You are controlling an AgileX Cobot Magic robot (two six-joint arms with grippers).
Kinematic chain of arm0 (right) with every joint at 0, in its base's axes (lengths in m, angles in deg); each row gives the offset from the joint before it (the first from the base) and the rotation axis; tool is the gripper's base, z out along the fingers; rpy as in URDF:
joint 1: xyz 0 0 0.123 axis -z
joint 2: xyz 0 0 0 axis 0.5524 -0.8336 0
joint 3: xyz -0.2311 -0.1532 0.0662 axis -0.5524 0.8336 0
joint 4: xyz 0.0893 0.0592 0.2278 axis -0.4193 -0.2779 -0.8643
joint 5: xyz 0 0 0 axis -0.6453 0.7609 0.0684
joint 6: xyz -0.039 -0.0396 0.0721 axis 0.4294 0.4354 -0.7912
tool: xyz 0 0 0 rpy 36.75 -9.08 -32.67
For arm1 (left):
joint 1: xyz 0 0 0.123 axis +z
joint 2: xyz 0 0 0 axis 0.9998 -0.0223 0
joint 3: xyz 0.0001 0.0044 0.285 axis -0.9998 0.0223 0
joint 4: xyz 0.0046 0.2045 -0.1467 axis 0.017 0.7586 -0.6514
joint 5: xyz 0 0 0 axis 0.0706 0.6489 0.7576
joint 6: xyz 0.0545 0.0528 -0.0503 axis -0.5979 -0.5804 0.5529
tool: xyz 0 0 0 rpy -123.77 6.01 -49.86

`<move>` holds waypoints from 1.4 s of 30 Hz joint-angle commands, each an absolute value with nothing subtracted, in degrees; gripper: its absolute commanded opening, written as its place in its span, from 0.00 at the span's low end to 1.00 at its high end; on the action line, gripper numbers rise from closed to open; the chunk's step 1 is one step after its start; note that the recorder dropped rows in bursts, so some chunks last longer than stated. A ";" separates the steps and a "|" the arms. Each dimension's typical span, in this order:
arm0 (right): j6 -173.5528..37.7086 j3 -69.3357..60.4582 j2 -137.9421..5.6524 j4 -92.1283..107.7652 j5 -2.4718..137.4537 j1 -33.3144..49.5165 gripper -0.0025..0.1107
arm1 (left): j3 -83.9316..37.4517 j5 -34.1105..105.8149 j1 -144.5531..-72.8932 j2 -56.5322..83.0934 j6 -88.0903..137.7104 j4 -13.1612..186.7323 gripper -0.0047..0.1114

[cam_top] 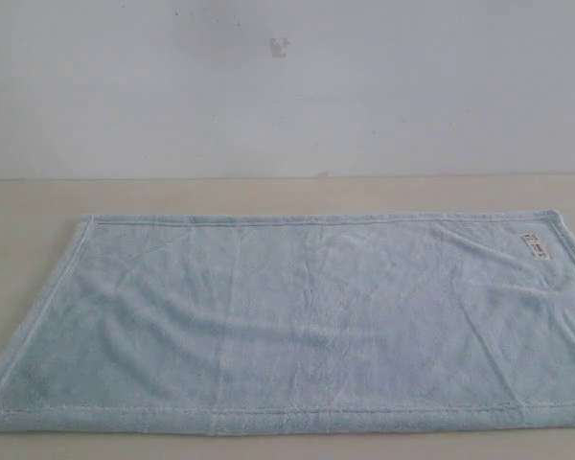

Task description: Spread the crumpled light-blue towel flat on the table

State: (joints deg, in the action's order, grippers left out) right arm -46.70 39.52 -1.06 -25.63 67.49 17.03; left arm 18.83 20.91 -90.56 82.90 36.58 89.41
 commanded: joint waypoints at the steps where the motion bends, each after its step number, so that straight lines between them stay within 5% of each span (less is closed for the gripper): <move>1: -46.26 39.86 2.23 -25.37 67.49 17.01 0.02 | 18.96 20.98 -90.49 83.09 36.48 89.65 0.07; 6: -46.15 44.45 5.65 -25.37 64.21 21.38 0.02 | 18.96 20.98 -90.49 83.09 36.48 89.65 0.07; 14: -53.54 55.17 5.65 -11.02 81.62 40.43 0.02 | 18.96 21.08 -90.49 83.09 36.48 89.65 0.07; 19: -71.64 60.46 5.65 4.76 86.82 40.89 0.02 | 18.96 20.87 -90.49 83.09 36.48 89.65 0.07; 42: -71.63 60.46 5.65 5.56 86.16 41.02 0.02 | 20.49 21.26 -89.62 83.09 37.67 90.07 0.07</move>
State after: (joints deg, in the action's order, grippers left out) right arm -71.78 60.46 5.34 5.01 86.67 40.87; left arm 19.14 21.26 -90.45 83.09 36.58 89.41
